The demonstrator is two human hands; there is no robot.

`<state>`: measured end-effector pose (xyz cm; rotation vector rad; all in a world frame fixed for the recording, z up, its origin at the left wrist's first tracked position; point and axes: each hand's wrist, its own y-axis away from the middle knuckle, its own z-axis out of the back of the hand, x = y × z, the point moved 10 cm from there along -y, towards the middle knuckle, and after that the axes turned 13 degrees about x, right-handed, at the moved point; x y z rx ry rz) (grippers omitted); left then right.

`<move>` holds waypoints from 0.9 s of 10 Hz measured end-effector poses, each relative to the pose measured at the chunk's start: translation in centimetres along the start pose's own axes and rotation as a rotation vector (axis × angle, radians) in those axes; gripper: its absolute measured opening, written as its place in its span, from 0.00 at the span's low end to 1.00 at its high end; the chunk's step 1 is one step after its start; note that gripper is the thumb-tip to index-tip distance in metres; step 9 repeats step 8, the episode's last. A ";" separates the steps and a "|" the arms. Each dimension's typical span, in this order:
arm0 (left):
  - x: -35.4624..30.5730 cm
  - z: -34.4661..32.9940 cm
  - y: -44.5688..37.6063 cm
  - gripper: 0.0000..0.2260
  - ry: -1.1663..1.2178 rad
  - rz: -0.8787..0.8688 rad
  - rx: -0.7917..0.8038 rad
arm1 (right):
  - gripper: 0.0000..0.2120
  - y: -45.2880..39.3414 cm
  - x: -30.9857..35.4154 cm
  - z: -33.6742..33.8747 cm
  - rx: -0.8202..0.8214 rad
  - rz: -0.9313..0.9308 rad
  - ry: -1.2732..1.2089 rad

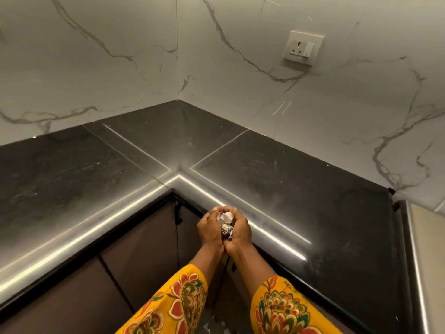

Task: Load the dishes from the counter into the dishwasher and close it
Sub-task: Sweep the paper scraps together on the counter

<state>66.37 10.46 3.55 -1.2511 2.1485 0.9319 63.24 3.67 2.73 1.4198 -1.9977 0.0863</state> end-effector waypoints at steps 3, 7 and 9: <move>-1.0 4.5 3.3 0.11 0.071 0.019 -0.046 | 0.12 2.7 -4.5 0.5 -0.047 -0.023 0.031; 1.9 17.9 7.4 0.09 0.357 0.296 -0.244 | 0.09 7.6 -17.7 2.0 -0.196 -0.299 0.067; 2.7 23.2 6.6 0.06 0.157 0.363 -0.198 | 0.08 9.1 -22.1 2.2 -0.229 -0.353 0.064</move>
